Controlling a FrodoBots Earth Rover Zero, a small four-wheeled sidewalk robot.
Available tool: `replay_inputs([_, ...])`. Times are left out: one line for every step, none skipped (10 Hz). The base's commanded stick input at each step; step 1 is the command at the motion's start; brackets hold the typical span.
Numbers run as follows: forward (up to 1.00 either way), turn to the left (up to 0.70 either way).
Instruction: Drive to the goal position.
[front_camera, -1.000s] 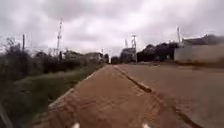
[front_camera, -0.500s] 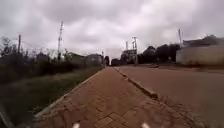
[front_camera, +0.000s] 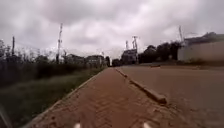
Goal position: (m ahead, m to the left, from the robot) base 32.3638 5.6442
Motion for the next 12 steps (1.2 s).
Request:
replay_inputs([0.7,0.0])
replay_inputs([0.7,0.0])
replay_inputs([0.7,0.0])
replay_inputs([0.7,0.0])
replay_inputs([0.7,0.0])
replay_inputs([0.7,0.0])
replay_inputs([0.7,0.0])
replay_inputs([0.7,0.0])
replay_inputs([0.7,0.0])
replay_inputs([0.7,0.0])
replay_inputs([0.7,0.0])
replay_inputs([0.7,0.0])
